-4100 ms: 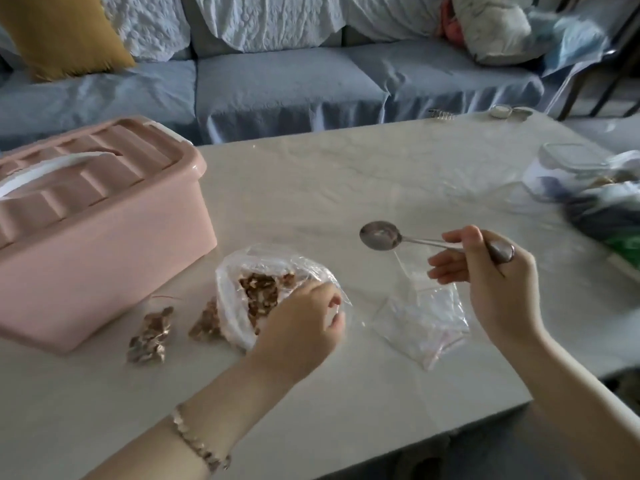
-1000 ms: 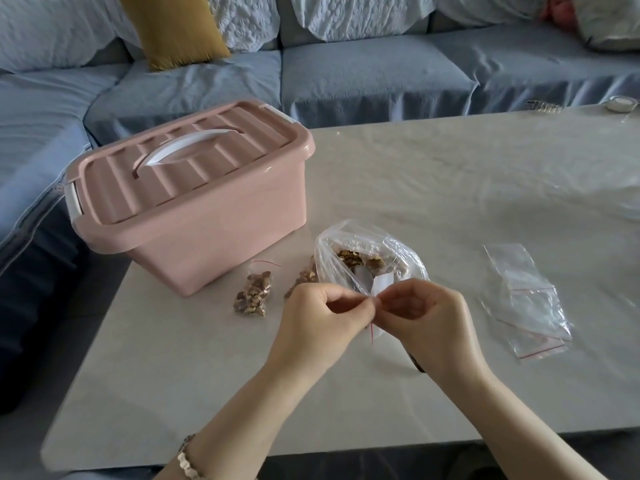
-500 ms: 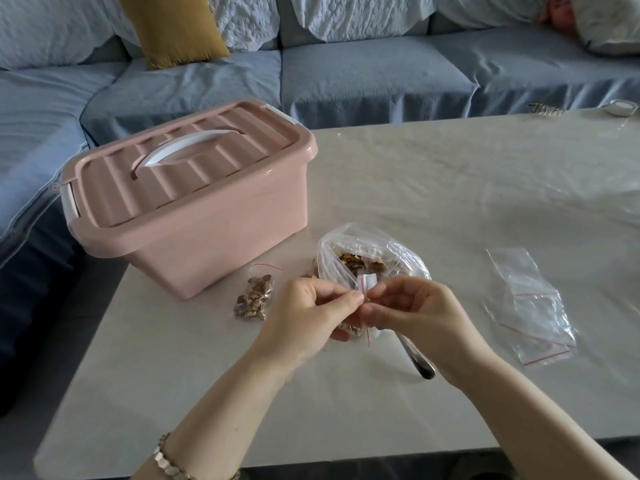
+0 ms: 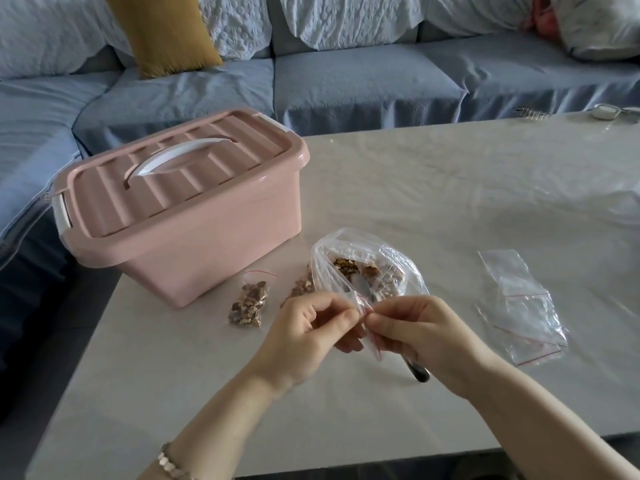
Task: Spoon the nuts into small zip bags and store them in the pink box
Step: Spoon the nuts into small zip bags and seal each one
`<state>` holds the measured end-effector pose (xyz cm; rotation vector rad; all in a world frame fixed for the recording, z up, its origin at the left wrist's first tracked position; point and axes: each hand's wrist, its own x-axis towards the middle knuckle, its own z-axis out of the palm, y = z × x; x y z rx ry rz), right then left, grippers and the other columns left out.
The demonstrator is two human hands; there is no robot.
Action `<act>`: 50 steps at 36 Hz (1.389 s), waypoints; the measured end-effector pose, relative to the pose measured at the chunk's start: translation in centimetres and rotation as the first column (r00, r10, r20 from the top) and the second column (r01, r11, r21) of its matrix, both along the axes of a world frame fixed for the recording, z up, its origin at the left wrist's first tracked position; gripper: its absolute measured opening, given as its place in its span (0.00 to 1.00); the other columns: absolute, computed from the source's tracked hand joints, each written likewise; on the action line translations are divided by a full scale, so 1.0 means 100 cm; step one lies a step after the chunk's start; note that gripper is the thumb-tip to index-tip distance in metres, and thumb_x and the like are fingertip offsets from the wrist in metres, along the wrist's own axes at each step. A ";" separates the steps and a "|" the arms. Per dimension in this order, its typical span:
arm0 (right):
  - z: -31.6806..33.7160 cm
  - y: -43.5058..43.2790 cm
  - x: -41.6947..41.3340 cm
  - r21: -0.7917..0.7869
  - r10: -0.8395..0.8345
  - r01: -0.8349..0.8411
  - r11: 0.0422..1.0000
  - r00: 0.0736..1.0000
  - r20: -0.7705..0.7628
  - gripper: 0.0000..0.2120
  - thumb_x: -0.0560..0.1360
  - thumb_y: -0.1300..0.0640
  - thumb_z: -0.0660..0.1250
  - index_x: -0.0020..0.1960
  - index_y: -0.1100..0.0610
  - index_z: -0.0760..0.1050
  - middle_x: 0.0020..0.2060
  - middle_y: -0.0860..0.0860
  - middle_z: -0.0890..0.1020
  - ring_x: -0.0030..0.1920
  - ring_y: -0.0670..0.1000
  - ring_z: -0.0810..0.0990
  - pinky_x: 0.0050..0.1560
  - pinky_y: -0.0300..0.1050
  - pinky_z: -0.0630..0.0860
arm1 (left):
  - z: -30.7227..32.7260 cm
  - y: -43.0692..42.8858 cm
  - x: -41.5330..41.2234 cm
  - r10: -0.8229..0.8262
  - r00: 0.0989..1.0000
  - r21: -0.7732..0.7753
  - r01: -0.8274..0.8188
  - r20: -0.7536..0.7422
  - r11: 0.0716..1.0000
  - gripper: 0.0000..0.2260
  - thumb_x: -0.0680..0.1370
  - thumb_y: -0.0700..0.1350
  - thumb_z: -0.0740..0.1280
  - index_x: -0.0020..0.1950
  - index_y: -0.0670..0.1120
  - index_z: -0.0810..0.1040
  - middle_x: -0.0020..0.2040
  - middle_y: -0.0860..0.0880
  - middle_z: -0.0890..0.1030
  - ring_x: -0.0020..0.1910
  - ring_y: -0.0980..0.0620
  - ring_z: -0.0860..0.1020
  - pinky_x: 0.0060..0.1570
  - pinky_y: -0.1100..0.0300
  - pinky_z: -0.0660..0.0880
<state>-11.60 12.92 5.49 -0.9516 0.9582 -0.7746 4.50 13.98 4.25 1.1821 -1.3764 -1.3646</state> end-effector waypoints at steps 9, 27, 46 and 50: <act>-0.013 -0.004 -0.001 -0.337 -0.211 0.035 0.941 0.838 -0.503 0.10 0.70 0.63 0.71 0.37 0.49 0.82 0.26 0.45 0.81 0.28 0.38 0.76 0.35 0.28 0.72 | 0.000 0.001 0.001 0.173 0.857 -0.085 -0.150 0.486 0.985 0.09 0.73 0.39 0.66 0.33 0.41 0.75 0.29 0.48 0.80 0.28 0.53 0.78 0.30 0.58 0.73; -0.003 0.008 0.016 -0.306 -0.262 0.179 0.935 0.931 -0.255 0.14 0.67 0.70 0.71 0.32 0.54 0.74 0.23 0.45 0.73 0.28 0.48 0.74 0.30 0.34 0.70 | -0.022 0.013 -0.011 0.232 0.708 -0.494 0.187 0.667 0.849 0.40 0.64 0.66 0.66 0.70 0.52 0.56 0.65 0.62 0.63 0.68 0.66 0.56 0.68 0.68 0.49; 0.009 0.021 0.016 -0.388 -0.005 -0.239 0.890 0.847 -0.531 0.17 0.74 0.64 0.61 0.42 0.44 0.81 0.38 0.47 0.84 0.40 0.53 0.81 0.43 0.46 0.76 | -0.034 0.008 -0.006 0.342 0.575 -0.501 0.140 0.743 0.854 0.16 0.70 0.59 0.56 0.48 0.48 0.71 0.43 0.61 0.67 0.45 0.60 0.59 0.45 0.65 0.65; 0.006 0.019 0.016 -0.267 0.154 -0.332 0.905 0.840 -0.521 0.14 0.73 0.65 0.57 0.44 0.50 0.78 0.36 0.50 0.82 0.35 0.56 0.73 0.45 0.58 0.75 | -0.036 0.008 -0.007 0.410 0.538 -0.604 0.251 0.737 0.756 0.15 0.67 0.57 0.59 0.48 0.50 0.71 0.42 0.58 0.77 0.50 0.56 0.67 0.47 0.66 0.61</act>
